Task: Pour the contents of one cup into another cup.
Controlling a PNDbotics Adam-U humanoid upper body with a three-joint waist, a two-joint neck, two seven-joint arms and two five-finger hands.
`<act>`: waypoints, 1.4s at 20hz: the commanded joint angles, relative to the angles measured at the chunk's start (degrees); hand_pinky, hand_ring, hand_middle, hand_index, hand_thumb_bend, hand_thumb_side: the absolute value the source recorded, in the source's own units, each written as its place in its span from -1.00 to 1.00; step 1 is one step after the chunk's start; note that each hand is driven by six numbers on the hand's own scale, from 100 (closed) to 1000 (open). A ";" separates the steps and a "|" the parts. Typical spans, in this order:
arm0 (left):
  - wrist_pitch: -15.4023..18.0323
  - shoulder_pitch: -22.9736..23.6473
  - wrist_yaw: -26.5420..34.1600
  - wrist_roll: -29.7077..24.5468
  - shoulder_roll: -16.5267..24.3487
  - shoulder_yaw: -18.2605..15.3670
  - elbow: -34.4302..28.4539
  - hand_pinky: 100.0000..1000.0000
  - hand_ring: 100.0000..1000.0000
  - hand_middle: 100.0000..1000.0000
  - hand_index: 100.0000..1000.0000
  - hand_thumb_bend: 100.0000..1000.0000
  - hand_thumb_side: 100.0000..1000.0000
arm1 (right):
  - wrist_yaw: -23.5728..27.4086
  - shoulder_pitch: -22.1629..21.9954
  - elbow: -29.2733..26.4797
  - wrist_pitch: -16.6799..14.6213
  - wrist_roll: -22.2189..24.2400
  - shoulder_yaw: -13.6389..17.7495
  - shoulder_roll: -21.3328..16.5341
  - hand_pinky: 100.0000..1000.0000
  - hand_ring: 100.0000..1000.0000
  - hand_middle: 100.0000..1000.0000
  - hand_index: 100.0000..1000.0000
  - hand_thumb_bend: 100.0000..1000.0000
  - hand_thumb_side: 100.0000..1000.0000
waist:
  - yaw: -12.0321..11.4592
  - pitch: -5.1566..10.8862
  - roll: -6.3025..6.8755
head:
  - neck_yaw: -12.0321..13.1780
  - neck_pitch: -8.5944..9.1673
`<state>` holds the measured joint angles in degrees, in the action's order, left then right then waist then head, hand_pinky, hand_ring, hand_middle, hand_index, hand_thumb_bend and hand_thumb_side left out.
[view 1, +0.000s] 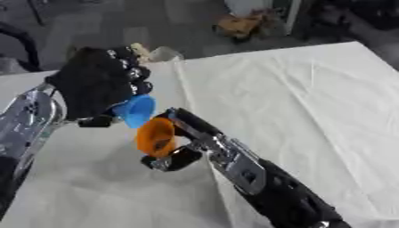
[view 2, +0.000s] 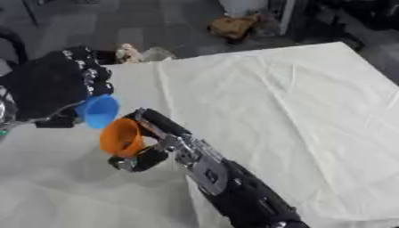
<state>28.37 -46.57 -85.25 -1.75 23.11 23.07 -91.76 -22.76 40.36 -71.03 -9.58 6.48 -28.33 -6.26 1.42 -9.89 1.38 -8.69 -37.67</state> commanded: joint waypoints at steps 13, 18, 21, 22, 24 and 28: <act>-0.50 -0.80 0.54 0.08 0.60 -0.40 -0.72 0.31 -0.28 -0.96 -0.33 -0.32 -1.00 | -0.77 -0.37 1.56 -1.13 -1.28 0.72 -0.12 0.40 0.30 -0.74 -0.66 -1.00 -0.66 | 0.10 1.17 0.33 | -0.07 0.39; -0.54 -0.44 1.00 -0.01 0.54 -0.39 -0.51 0.31 -0.28 -0.96 -0.33 -0.34 -1.00 | -4.99 -1.40 5.14 -4.08 -2.93 1.20 -0.08 0.49 0.43 -0.49 -0.45 -0.70 -0.20 | 0.11 1.15 0.44 | -0.07 0.24; -0.71 -0.25 1.22 0.02 0.53 -0.51 -0.51 0.31 -0.28 -0.96 -0.33 -0.34 -1.00 | -8.83 -1.88 7.47 -6.00 -4.14 1.66 0.11 0.56 0.52 -0.34 -0.32 -0.26 -0.02 | 0.15 1.17 0.51 | -0.07 0.21; -0.79 -0.19 1.29 0.04 0.53 -0.56 -0.52 0.31 -0.28 -0.96 -0.33 -0.35 -1.00 | -10.04 -1.96 8.02 -6.69 -4.44 1.78 0.19 0.62 0.58 -0.21 -0.18 -0.05 0.06 | 0.16 1.18 0.52 | -0.08 0.20; -0.98 -0.10 1.46 0.05 0.54 -0.71 -0.54 0.30 -0.28 -0.96 -0.33 -0.35 -1.00 | -12.11 -2.02 8.79 -8.12 -4.74 2.03 0.31 0.73 0.73 0.12 0.23 0.28 0.11 | 0.17 1.21 0.53 | -0.05 0.22; -1.34 0.04 1.84 0.11 0.57 -1.01 -0.68 0.30 -0.28 -0.96 -0.33 -0.37 -1.00 | -15.17 -1.92 9.20 -10.00 -4.12 2.50 0.33 0.91 0.93 0.55 0.59 0.58 0.25 | 0.17 1.26 0.53 | -0.05 0.30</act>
<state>27.37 -45.83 -83.83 -1.69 23.11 23.02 -91.67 -36.70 37.50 -61.43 -18.84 2.27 -26.44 -6.14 1.57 -9.79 1.94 -8.70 -37.68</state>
